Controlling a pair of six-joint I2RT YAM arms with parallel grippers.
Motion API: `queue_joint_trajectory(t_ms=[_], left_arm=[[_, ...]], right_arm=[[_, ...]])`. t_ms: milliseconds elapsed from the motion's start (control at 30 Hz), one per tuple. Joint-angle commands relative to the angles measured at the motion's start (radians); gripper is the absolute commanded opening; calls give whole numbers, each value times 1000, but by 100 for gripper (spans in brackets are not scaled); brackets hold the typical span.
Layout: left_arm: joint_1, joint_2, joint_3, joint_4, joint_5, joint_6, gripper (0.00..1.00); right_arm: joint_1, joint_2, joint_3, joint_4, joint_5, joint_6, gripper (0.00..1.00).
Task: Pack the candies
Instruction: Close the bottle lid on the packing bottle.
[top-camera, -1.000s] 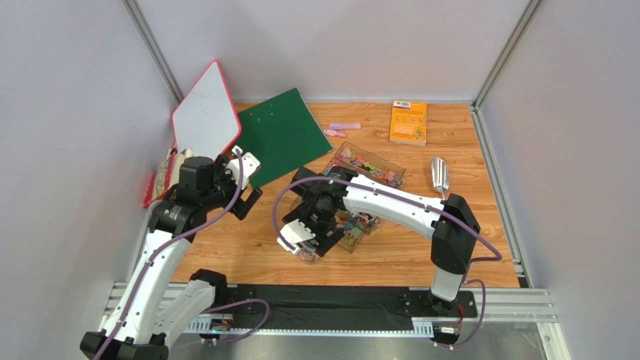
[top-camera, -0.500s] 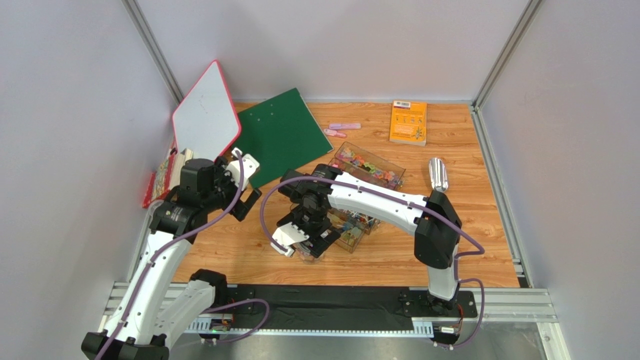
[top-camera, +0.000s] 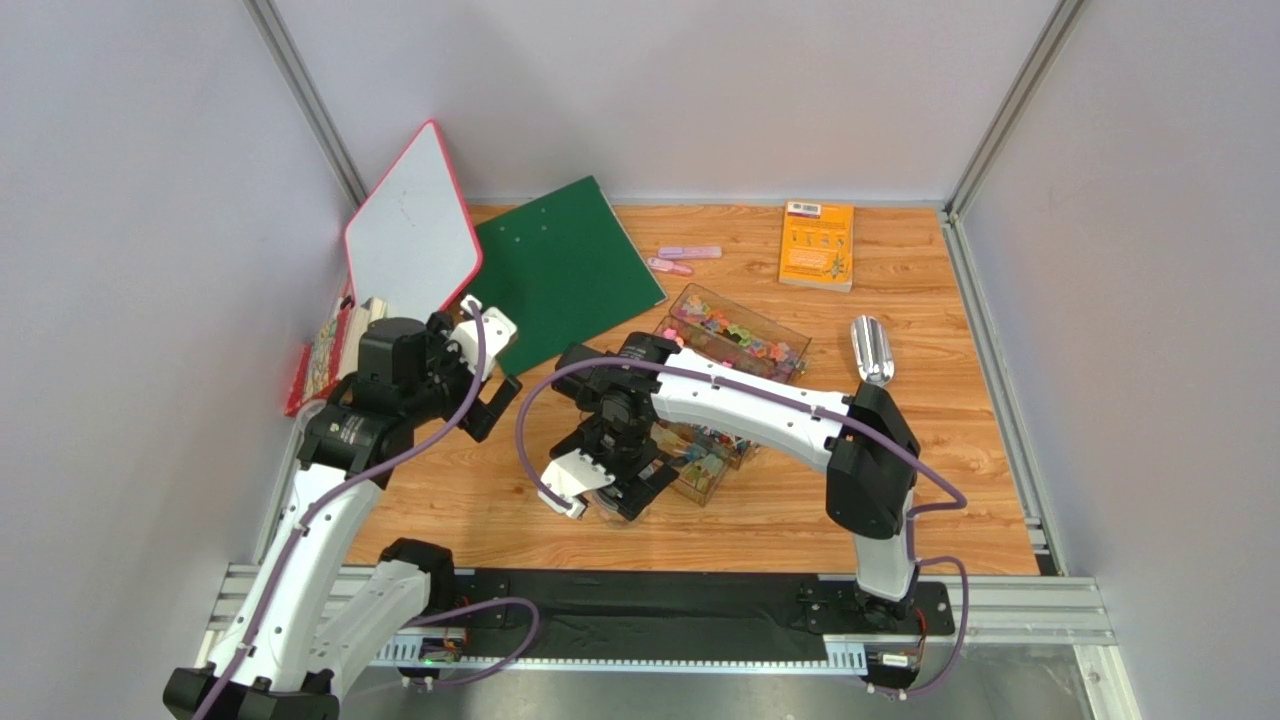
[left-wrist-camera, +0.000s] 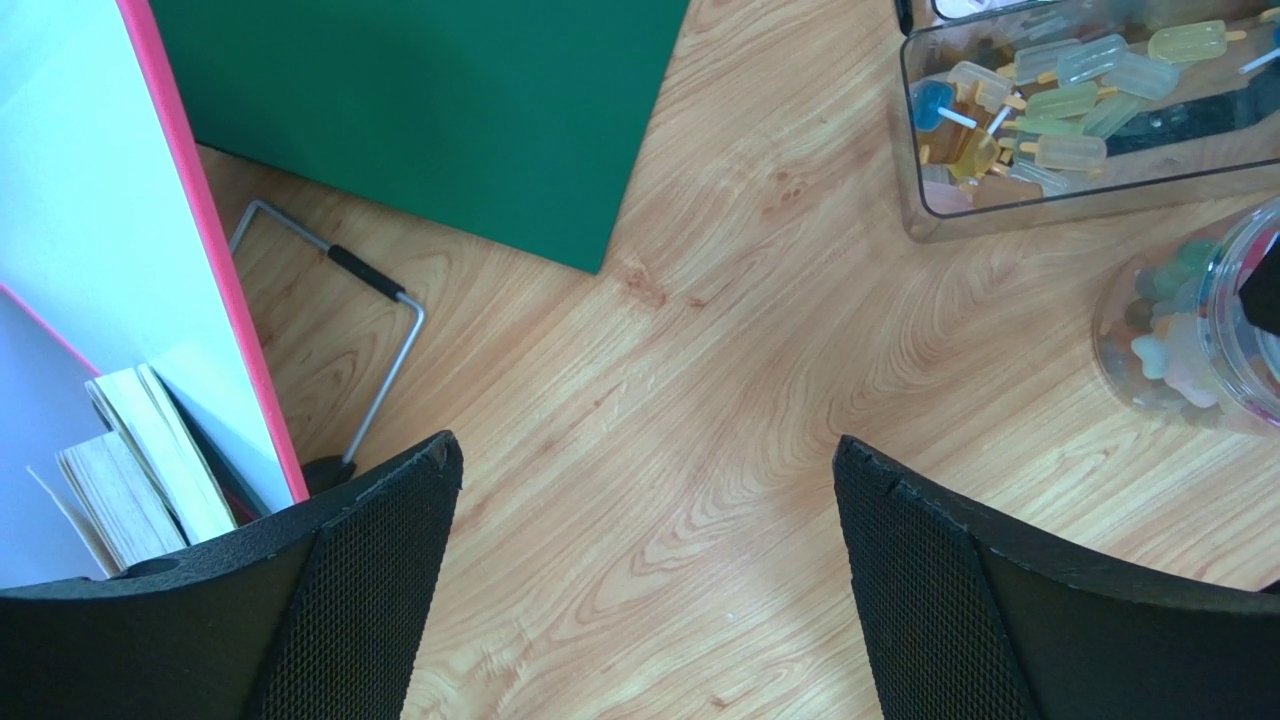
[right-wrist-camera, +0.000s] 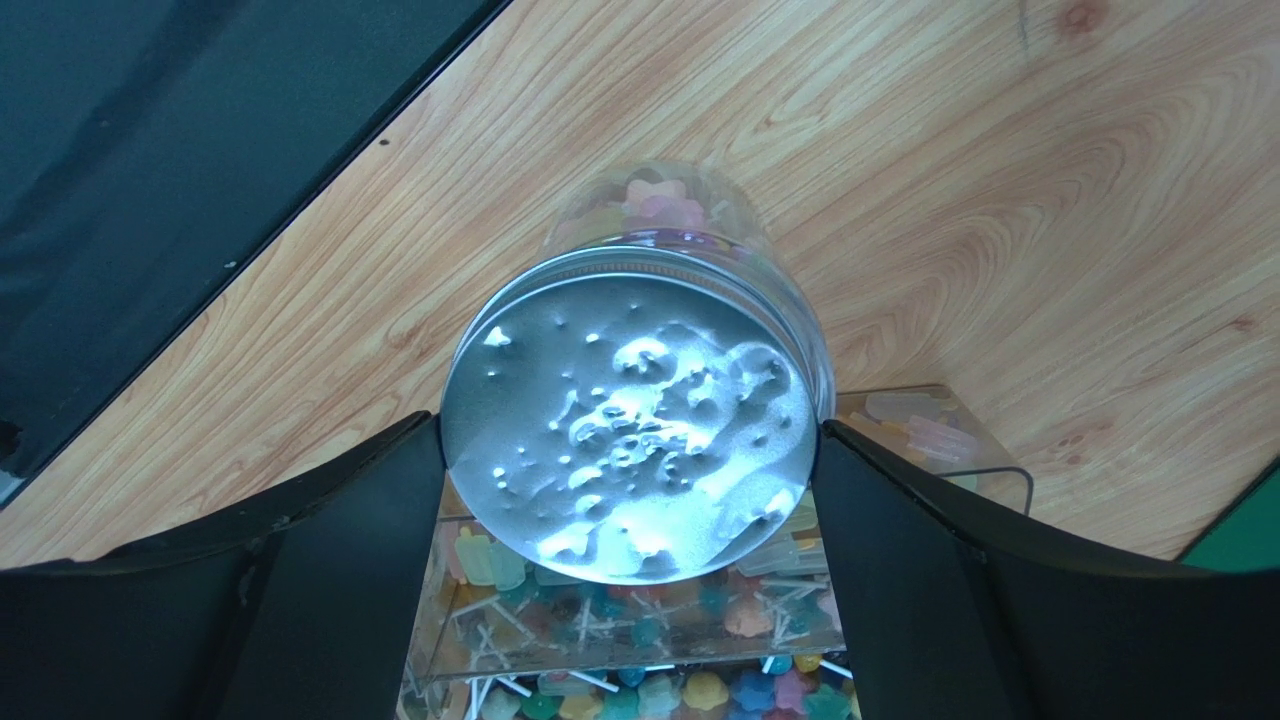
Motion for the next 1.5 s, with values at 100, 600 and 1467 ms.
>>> queue_joint_trajectory(t_ms=[100, 600, 1467], left_arm=[[9, -26, -17, 29, 2, 0, 98], [12, -25, -22, 31, 22, -12, 98], [12, 7, -7, 26, 66, -31, 98]], right_arm=[[19, 41, 62, 39, -1, 29, 88], [10, 41, 66, 46, -4, 88, 86], [-45, 47, 19, 103, -84, 210, 91]])
